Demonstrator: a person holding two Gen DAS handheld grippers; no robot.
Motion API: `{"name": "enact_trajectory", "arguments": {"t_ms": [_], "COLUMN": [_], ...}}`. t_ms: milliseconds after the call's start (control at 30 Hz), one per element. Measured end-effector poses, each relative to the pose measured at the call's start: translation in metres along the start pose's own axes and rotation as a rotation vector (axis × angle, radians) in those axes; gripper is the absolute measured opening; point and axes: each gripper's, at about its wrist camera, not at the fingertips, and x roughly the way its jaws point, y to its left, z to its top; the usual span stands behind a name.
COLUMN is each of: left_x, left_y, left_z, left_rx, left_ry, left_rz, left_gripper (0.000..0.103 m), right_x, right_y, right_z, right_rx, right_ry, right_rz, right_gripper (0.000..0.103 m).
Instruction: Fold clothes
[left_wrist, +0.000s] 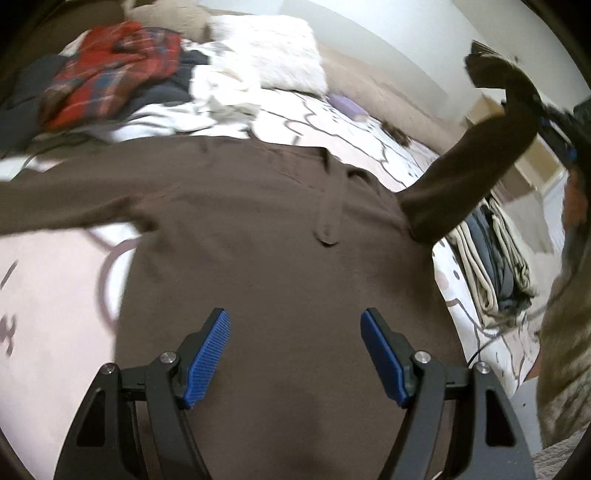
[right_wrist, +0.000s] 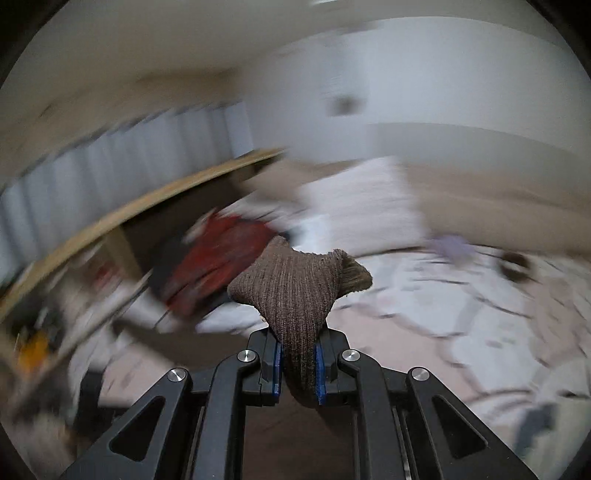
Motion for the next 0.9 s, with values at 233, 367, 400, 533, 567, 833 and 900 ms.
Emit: {"name": "enact_trajectory", "arguments": {"t_ms": [233, 367, 400, 533, 567, 833, 900], "left_x": [-0.030, -0.033, -0.031, -0.016, -0.011, 0.010, 0.019], "left_y": [0.029, 0.039, 0.038, 0.031, 0.027, 0.010, 0.008], "left_z": [-0.048, -0.073, -0.077, -0.084, -0.083, -0.058, -0.051], "left_rx": [-0.066, -0.153, -0.166, -0.211, -0.222, -0.339, -0.369], "left_ry": [0.054, 0.090, 0.099, 0.149, 0.156, 0.131, 0.131], "left_rz": [-0.030, -0.100, -0.123, -0.219, -0.265, -0.587, -0.650], "left_gripper": [0.073, 0.073, 0.073, 0.073, 0.073, 0.081, 0.084], "right_x": [0.067, 0.100, 0.109, 0.095, 0.085, 0.050, 0.050], "right_y": [0.085, 0.122, 0.132, 0.143, 0.145, 0.144, 0.138], "right_z": [-0.117, -0.189, -0.208, -0.230, -0.230, -0.210, -0.207], "right_rx": [-0.261, -0.395, -0.428, -0.495, -0.517, -0.498, -0.481], "right_ry": [0.214, 0.337, 0.368, 0.264, 0.216, 0.059, 0.067], "right_rz": [0.119, 0.159, 0.169, 0.146, 0.139, 0.237, 0.251], "right_gripper": [0.014, 0.014, 0.014, 0.014, 0.014, 0.014, 0.014]}}
